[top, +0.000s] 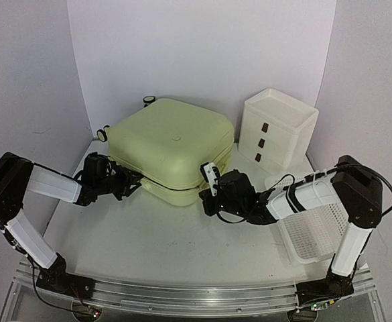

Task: Open, take out, and arrange the luggage

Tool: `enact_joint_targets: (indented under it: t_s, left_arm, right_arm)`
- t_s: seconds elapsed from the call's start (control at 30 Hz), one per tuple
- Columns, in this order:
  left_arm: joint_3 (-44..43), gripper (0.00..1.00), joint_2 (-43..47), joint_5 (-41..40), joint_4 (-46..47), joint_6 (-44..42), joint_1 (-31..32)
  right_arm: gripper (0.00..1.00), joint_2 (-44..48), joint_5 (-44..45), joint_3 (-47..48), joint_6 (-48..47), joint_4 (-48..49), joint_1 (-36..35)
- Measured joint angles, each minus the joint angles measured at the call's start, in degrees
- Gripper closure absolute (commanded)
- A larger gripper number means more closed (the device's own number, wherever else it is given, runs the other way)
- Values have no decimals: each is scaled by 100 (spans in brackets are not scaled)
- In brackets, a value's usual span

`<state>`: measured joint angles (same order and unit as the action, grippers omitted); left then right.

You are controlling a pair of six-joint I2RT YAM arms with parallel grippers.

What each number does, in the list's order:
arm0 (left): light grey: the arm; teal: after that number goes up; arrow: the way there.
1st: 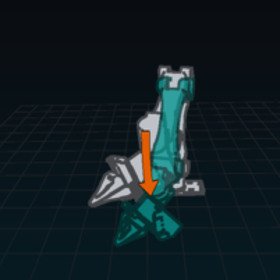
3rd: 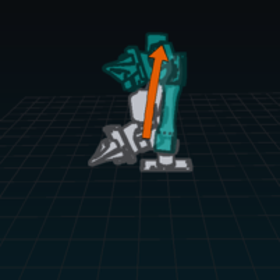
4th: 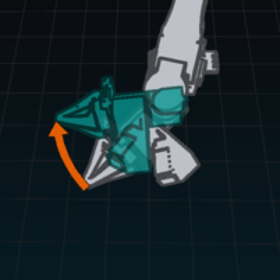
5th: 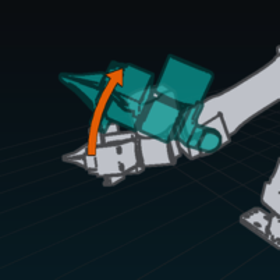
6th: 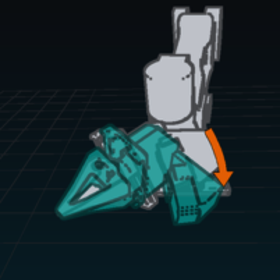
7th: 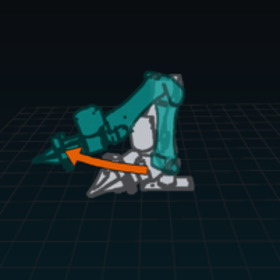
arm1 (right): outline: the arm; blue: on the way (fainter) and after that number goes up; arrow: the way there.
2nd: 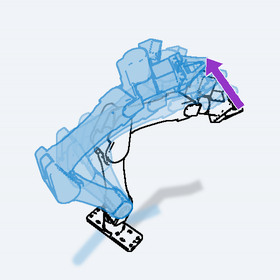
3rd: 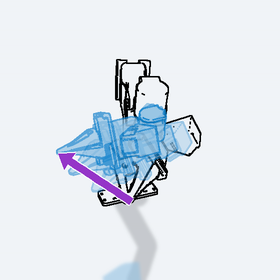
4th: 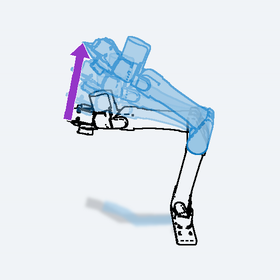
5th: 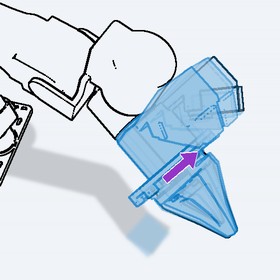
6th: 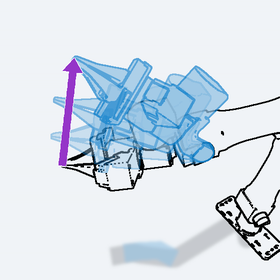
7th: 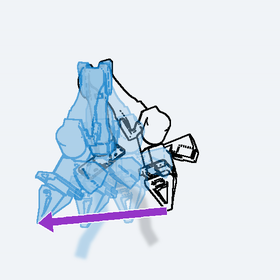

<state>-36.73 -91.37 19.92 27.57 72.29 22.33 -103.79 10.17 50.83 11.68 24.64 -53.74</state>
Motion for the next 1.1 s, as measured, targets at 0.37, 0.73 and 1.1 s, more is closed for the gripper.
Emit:
enact_joint_targets:
  t_s: [0.37,0.73,1.1]
  left_arm:
    - [236,100,376,109,-57,-424,-125]
    - [702,100,1113,503,-557,-883,-699]
    - [1056,100,1899,1150,-1419,-1351,-2240]
  right_arm:
    - [100,133,118,2,-319,-229,83]
    - [100,136,-214,223,-446,-621,286]
    - [100,129,-227,533,-507,-1239,922]
